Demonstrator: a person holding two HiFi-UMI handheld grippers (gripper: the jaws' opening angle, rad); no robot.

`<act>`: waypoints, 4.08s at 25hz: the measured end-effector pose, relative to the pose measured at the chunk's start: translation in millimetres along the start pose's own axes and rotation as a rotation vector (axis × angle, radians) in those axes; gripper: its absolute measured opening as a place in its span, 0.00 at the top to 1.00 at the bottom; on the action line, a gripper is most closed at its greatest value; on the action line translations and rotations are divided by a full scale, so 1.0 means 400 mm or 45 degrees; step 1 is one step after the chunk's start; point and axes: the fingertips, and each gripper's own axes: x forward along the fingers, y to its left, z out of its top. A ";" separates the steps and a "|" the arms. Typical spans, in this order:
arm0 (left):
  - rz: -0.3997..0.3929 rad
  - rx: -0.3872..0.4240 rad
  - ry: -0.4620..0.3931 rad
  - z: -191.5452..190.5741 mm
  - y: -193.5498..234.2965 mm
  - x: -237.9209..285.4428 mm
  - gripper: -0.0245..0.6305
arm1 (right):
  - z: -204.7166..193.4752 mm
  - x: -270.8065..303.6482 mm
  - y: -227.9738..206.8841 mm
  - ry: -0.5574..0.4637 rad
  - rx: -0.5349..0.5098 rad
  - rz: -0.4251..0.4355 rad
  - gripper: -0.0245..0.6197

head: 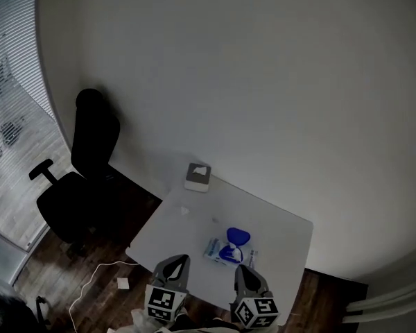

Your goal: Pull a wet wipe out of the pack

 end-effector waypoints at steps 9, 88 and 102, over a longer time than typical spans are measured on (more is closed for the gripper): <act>-0.217 0.071 0.054 0.014 -0.134 0.124 0.96 | -0.011 -0.057 -0.130 -0.016 0.100 -0.166 0.95; -0.188 0.068 0.322 -0.076 -0.147 0.328 0.96 | -0.429 0.355 -0.282 0.870 -0.324 0.303 0.60; -0.152 0.003 0.350 -0.100 -0.102 0.313 0.96 | -0.486 0.391 -0.268 0.932 -0.304 0.286 0.81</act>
